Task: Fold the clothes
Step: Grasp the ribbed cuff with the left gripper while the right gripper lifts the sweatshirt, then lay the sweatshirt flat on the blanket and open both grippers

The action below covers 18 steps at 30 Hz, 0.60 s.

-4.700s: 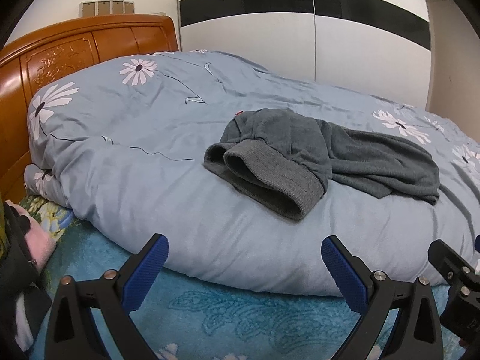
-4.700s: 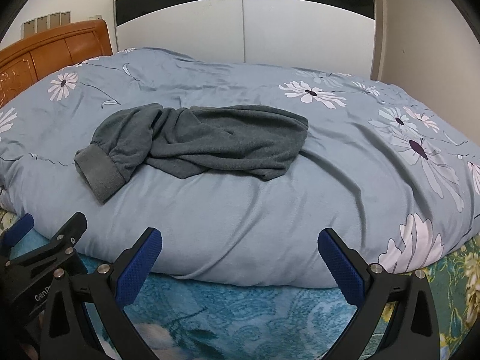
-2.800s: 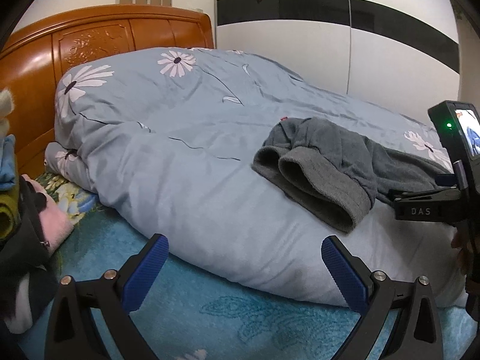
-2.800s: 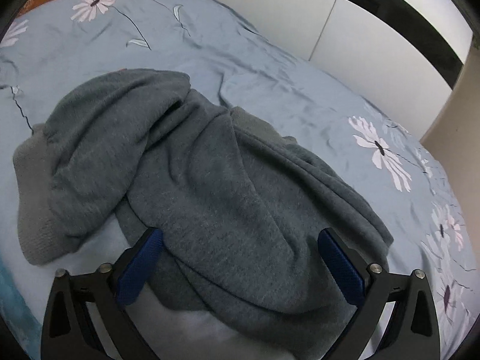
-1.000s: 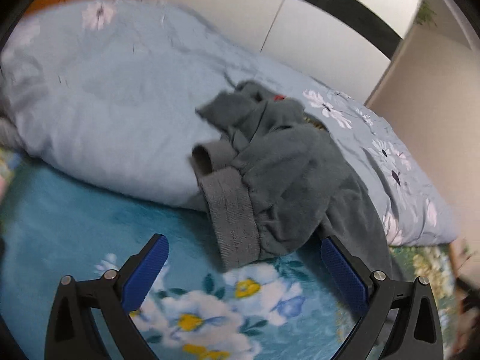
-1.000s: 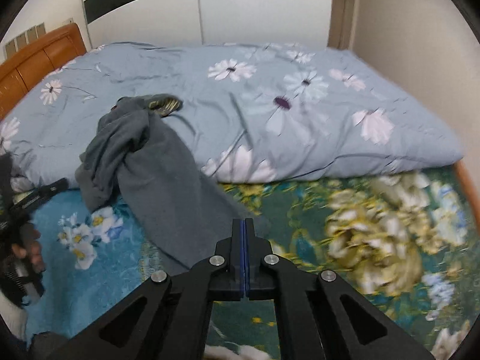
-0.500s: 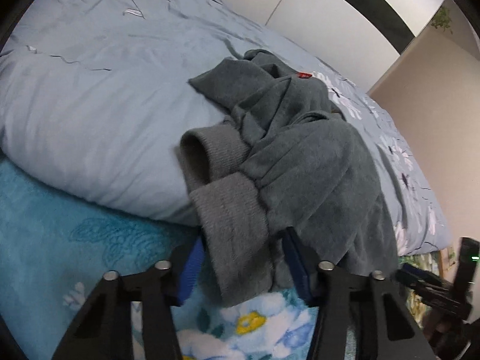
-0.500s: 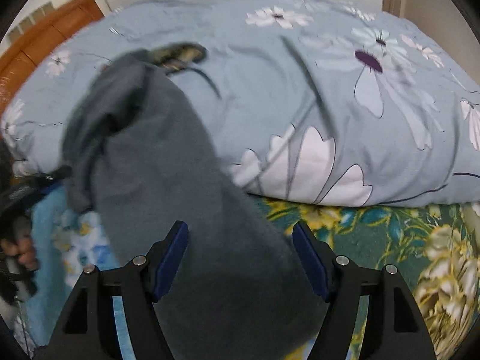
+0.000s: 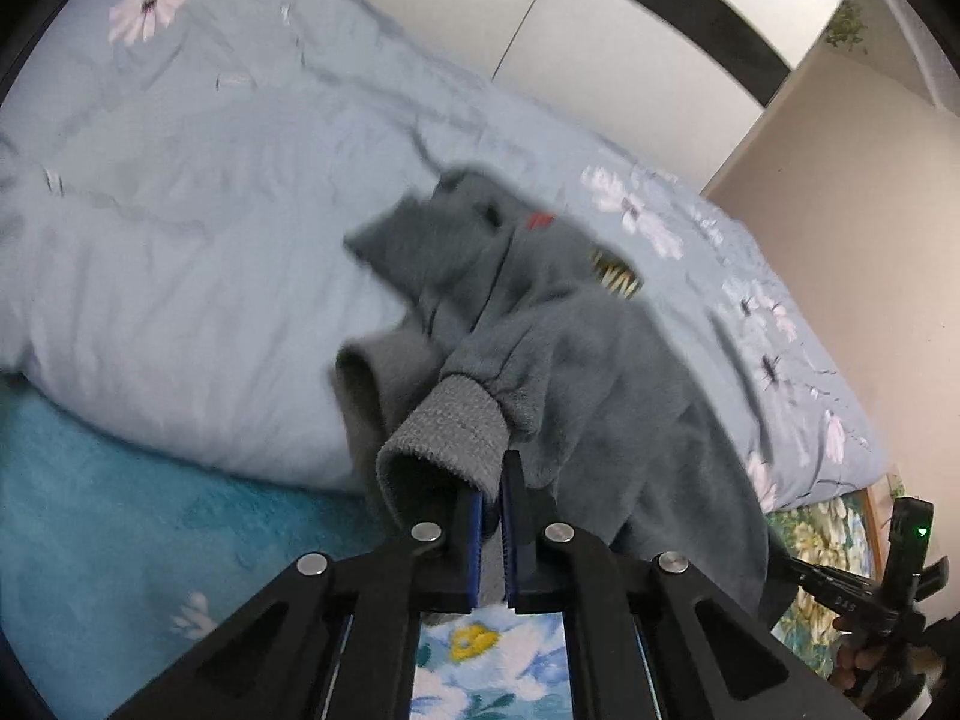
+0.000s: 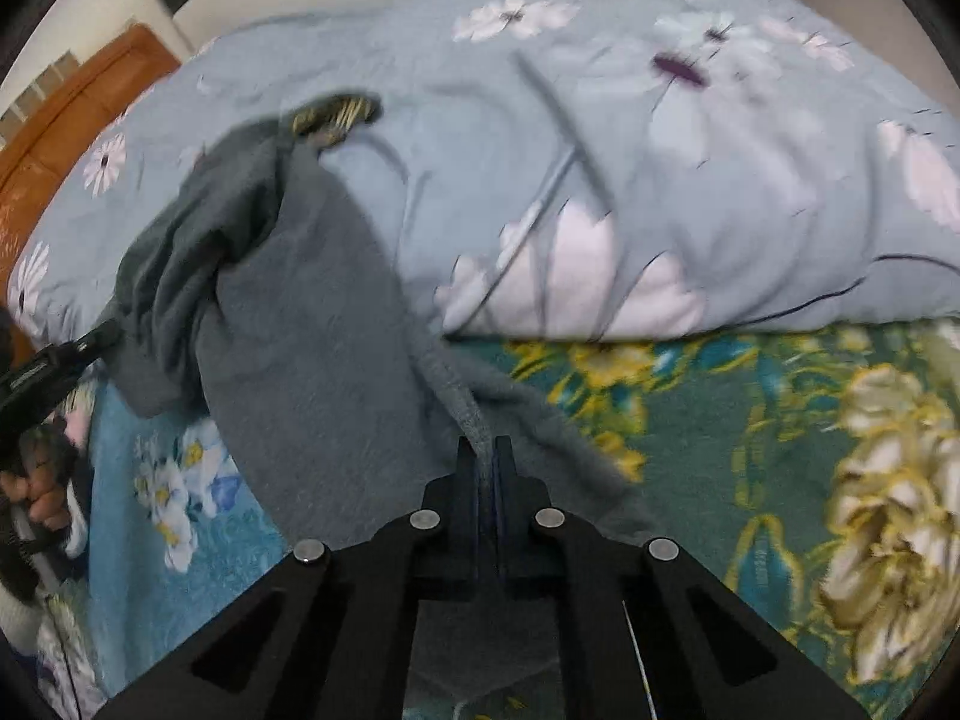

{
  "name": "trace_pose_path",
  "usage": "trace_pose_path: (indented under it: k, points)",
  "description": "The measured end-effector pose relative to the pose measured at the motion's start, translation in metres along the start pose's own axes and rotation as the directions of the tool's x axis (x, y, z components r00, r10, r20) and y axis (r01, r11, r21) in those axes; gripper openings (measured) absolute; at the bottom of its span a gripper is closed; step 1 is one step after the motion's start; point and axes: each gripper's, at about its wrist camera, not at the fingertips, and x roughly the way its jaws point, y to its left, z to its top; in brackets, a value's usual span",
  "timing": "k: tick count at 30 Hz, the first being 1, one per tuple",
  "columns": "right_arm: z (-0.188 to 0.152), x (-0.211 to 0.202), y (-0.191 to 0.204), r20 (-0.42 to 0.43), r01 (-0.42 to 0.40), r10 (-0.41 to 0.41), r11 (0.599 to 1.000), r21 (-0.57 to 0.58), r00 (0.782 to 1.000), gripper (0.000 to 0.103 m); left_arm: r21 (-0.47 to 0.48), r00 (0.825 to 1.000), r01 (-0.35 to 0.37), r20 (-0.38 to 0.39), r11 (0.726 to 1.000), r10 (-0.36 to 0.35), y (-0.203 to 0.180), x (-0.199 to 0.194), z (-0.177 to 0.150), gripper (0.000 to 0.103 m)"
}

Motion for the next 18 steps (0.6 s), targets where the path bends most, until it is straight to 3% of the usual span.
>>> trace_pose_path:
  k: [5,9,13,15,18]
  points:
    - [0.031,-0.055,-0.011,0.135,0.077,-0.076,0.997,-0.001,0.988,0.003,0.098,0.992,-0.016,0.126,0.995,0.003,-0.02,-0.058,0.031,0.005]
    - [0.042,-0.115,-0.014,0.281,0.133,-0.121,0.991,-0.023,0.952,0.003,0.174,0.974,-0.037,0.225,0.984,-0.003,-0.035,-0.105,0.055,0.005]
    - [0.007,-0.157,-0.012,0.391,0.197,-0.159,0.978,-0.061,0.907,0.003,0.209,0.962,-0.111,0.268,0.972,0.053,-0.012,-0.141,0.022,0.005]
    - [-0.028,-0.151,-0.013,0.355,0.203,-0.16,0.975,-0.088,0.921,0.003,0.195,0.97,-0.164,0.21,0.967,0.122,0.018,-0.139,-0.014,0.005]
    - [-0.082,-0.116,-0.018,0.217,0.176,-0.149,0.978,-0.111,0.965,0.003,0.085,0.974,-0.214,0.088,0.973,0.206,0.07,-0.127,-0.069,0.006]
